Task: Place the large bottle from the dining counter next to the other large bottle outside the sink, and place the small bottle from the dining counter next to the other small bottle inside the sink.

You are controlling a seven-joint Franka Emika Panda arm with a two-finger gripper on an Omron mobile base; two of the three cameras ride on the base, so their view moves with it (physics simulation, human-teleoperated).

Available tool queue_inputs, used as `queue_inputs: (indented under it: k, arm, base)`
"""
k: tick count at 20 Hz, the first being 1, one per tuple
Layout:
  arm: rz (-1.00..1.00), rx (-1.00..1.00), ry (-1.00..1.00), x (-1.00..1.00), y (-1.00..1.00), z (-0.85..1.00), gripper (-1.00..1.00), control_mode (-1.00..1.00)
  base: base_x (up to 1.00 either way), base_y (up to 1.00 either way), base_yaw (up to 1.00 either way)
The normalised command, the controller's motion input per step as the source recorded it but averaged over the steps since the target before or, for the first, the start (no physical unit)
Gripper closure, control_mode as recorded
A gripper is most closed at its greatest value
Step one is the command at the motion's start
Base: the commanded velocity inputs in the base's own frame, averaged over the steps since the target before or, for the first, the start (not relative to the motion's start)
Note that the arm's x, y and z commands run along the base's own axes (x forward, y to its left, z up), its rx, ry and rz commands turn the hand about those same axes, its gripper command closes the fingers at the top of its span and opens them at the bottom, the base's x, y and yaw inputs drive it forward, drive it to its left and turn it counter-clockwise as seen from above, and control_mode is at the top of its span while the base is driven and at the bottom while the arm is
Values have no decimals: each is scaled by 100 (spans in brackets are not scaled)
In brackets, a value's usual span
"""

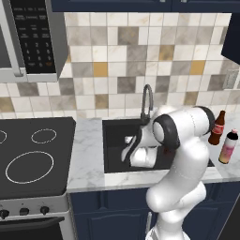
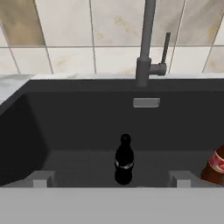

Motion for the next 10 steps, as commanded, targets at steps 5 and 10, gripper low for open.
queue_inputs:
  k: [5,10]
  arm:
    - [0,0,-22,-92,61,77,-100,-100]
    - [0,0,-23,-85,38,100,-100,-100]
  base:
    - [0,0,0]
    - [0,0,0]
